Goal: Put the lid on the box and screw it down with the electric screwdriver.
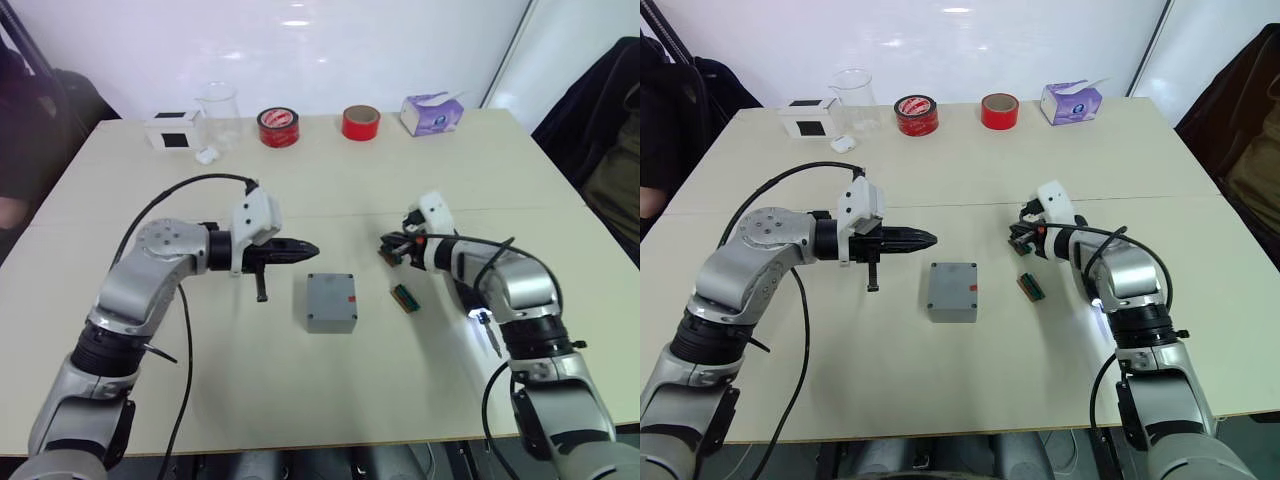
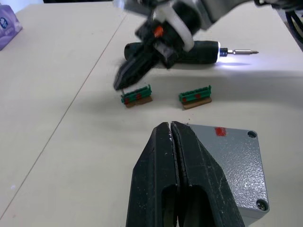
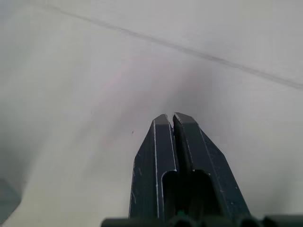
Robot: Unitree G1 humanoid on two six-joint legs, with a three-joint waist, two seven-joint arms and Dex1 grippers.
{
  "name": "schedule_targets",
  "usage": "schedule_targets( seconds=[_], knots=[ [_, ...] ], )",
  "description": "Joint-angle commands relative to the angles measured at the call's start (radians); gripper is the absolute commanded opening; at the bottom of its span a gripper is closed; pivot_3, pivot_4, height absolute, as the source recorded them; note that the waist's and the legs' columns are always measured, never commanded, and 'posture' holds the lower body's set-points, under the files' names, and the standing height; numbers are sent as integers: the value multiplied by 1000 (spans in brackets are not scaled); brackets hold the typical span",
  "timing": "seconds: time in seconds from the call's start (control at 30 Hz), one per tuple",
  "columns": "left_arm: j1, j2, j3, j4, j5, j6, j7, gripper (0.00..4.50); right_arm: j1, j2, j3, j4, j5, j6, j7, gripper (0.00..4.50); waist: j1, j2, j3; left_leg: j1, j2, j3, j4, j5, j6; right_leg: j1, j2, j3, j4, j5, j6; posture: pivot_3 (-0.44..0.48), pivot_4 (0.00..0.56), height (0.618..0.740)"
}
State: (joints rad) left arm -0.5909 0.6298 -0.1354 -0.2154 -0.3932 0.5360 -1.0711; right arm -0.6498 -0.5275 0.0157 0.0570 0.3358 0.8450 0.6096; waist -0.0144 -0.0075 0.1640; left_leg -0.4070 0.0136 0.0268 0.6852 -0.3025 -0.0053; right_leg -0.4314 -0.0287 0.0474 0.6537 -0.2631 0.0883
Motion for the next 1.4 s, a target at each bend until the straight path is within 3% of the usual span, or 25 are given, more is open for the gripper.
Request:
schedule_targets(
  seconds=[0.03,0.27,0.5,0.87,1.4],
  knots=[
    [0,19,16,-36,-12,-1,-4,0,-19,-46,-39,-165,78,104,46,76,0,0,0,0,0,0,0,0,0,0,0,0,0,0,0,0,150,740],
    [21,43,21,-30,-11,-8,-14,0,-11,-69,-30,-408,219,307,72,76,-1,0,0,0,0,0,0,0,0,0,0,0,0,0,0,0,150,740],
    [43,58,20,-31,-13,-15,-27,0,35,-53,22,-497,245,333,44,76,3,0,0,0,0,0,0,0,0,0,0,0,0,0,0,0,150,740],
    [40,47,15,-36,-12,-15,-11,0,92,-38,66,-502,242,323,20,76,0,0,0,0,0,-1,0,0,0,0,0,0,0,0,0,0,150,740],
    [44,36,9,-40,-11,-14,-3,0,63,-47,76,-472,239,294,18,76,0,0,0,0,0,-1,0,0,0,0,0,0,0,0,0,0,150,740]
  ],
)
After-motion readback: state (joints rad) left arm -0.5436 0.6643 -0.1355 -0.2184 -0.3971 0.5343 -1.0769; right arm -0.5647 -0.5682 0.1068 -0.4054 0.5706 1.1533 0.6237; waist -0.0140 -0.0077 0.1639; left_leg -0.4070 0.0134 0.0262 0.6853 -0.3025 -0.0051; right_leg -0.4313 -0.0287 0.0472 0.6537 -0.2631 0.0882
